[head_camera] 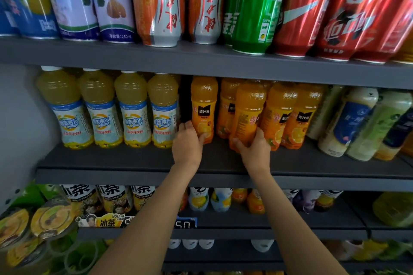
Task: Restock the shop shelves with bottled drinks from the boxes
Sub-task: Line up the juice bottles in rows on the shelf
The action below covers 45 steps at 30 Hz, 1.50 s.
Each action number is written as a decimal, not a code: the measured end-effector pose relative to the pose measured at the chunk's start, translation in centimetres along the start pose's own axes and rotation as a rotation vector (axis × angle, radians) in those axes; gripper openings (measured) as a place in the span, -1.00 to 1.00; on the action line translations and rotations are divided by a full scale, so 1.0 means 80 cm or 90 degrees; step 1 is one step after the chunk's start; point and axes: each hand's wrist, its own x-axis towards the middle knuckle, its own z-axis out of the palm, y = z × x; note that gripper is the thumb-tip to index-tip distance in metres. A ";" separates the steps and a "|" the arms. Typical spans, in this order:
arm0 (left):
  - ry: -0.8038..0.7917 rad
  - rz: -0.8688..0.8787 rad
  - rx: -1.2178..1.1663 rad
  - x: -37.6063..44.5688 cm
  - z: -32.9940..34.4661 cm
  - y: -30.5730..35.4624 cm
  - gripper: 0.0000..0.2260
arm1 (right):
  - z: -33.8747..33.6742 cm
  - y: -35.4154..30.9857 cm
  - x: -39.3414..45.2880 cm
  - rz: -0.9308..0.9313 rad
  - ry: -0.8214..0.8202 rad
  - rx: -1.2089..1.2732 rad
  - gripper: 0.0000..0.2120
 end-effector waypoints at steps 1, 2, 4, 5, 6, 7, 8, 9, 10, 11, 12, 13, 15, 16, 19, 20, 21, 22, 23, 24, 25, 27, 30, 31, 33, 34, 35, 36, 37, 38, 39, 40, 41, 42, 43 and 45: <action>0.001 0.003 0.002 0.001 0.001 -0.001 -0.56 | 0.001 0.001 -0.001 -0.001 0.011 -0.005 -0.46; 0.003 0.004 0.003 0.002 0.002 -0.002 -0.55 | 0.002 0.000 -0.002 -0.003 0.019 -0.015 -0.46; 0.010 0.002 -0.002 0.001 0.005 -0.005 -0.56 | 0.004 0.001 -0.005 -0.004 0.024 -0.040 -0.47; 0.015 0.003 -0.007 -0.001 0.006 -0.005 -0.56 | 0.007 0.000 -0.008 -0.001 0.022 -0.053 -0.47; 0.019 0.006 -0.010 -0.002 0.007 -0.006 -0.57 | 0.009 -0.003 -0.010 0.003 0.021 -0.064 -0.46; 0.021 0.007 -0.012 -0.002 0.008 -0.005 -0.57 | 0.013 -0.006 -0.012 0.003 0.026 -0.070 -0.44; 0.021 0.008 -0.012 -0.001 0.009 -0.005 -0.56 | 0.017 -0.009 -0.013 0.005 0.034 -0.074 -0.41; 0.021 0.008 -0.013 0.000 0.009 -0.005 -0.56 | 0.021 -0.012 -0.014 0.012 0.044 -0.078 -0.38; 0.019 0.009 -0.012 0.001 0.009 -0.005 -0.57 | 0.024 -0.016 -0.014 0.021 0.052 -0.083 -0.36; 0.016 0.008 -0.012 0.001 0.008 -0.005 -0.57 | 0.027 -0.018 -0.014 0.027 0.057 -0.088 -0.36; 0.015 0.007 -0.013 0.002 0.008 -0.005 -0.57 | 0.029 -0.021 -0.014 0.031 0.059 -0.094 -0.37; 0.016 0.006 -0.013 0.002 0.008 -0.005 -0.57 | 0.031 -0.022 -0.015 0.033 0.060 -0.099 -0.38; 0.015 0.006 -0.012 0.001 0.008 -0.005 -0.57 | 0.032 -0.024 -0.015 0.034 0.061 -0.106 -0.40; 0.013 0.005 -0.013 0.001 0.007 -0.004 -0.57 | 0.032 -0.024 -0.016 0.032 0.061 -0.107 -0.41; 0.010 -0.013 -0.027 0.000 0.006 -0.003 -0.54 | 0.028 -0.027 -0.016 0.030 0.049 -0.114 -0.41; 0.016 -0.016 -0.039 -0.004 0.006 -0.003 -0.53 | 0.025 -0.027 -0.016 0.028 0.043 -0.114 -0.40; 0.031 -0.009 -0.058 -0.011 0.006 -0.003 -0.52 | 0.020 -0.026 -0.016 0.023 0.035 -0.113 -0.40; 0.054 0.010 -0.081 -0.020 0.006 -0.002 -0.52 | 0.016 -0.025 -0.018 0.014 0.025 -0.113 -0.40; 0.080 0.043 -0.107 -0.031 0.004 -0.002 -0.54 | 0.011 -0.024 -0.020 0.001 0.015 -0.110 -0.39; 0.101 0.082 -0.132 -0.040 0.002 -0.001 -0.56 | 0.008 -0.022 -0.024 -0.015 0.006 -0.104 -0.40; 0.107 0.113 -0.158 -0.048 -0.001 0.001 -0.56 | 0.006 -0.020 -0.029 -0.033 -0.002 -0.099 -0.41; 0.066 0.153 -0.215 -0.053 -0.008 0.006 -0.49 | 0.006 -0.019 -0.043 -0.069 -0.016 -0.087 -0.46; -0.011 0.177 -0.267 -0.051 -0.018 0.008 -0.36 | 0.014 -0.027 -0.058 -0.117 -0.049 -0.056 -0.55; -0.003 0.164 -0.267 -0.050 -0.022 0.006 -0.37 | 0.019 -0.031 -0.061 -0.133 -0.064 -0.048 -0.56; 0.030 0.142 -0.252 -0.048 -0.029 -0.002 -0.43 | 0.028 -0.040 -0.067 -0.156 -0.086 -0.044 -0.56; 0.033 0.139 -0.246 -0.046 -0.033 -0.006 -0.46 | 0.032 -0.043 -0.070 -0.160 -0.091 -0.046 -0.55; 0.028 0.140 -0.243 -0.043 -0.036 -0.010 -0.47 | 0.036 -0.045 -0.071 -0.160 -0.095 -0.052 -0.54; 0.019 0.146 -0.237 -0.040 -0.039 -0.013 -0.48 | 0.039 -0.046 -0.073 -0.158 -0.097 -0.059 -0.53; 0.008 0.151 -0.227 -0.037 -0.040 -0.015 -0.47 | 0.042 -0.047 -0.075 -0.155 -0.097 -0.067 -0.52; 0.000 0.152 -0.215 -0.034 -0.040 -0.017 -0.46 | 0.044 -0.047 -0.075 -0.152 -0.095 -0.073 -0.52; -0.004 0.148 -0.203 -0.031 -0.040 -0.018 -0.45 | 0.046 -0.048 -0.074 -0.148 -0.092 -0.077 -0.52; -0.003 0.142 -0.196 -0.030 -0.041 -0.018 -0.44 | 0.048 -0.049 -0.073 -0.141 -0.089 -0.080 -0.53; 0.003 0.134 -0.192 -0.029 -0.039 -0.018 -0.45 | 0.050 -0.051 -0.071 -0.135 -0.086 -0.083 -0.55; 0.009 0.125 -0.186 -0.029 -0.038 -0.017 -0.47 | 0.053 -0.052 -0.070 -0.129 -0.081 -0.086 -0.57; 0.013 0.119 -0.175 -0.029 -0.035 -0.016 -0.48 | 0.056 -0.053 -0.070 -0.126 -0.072 -0.089 -0.61; 0.006 0.104 -0.154 -0.030 -0.030 -0.014 -0.48 | 0.061 -0.055 -0.069 -0.122 -0.050 -0.097 -0.70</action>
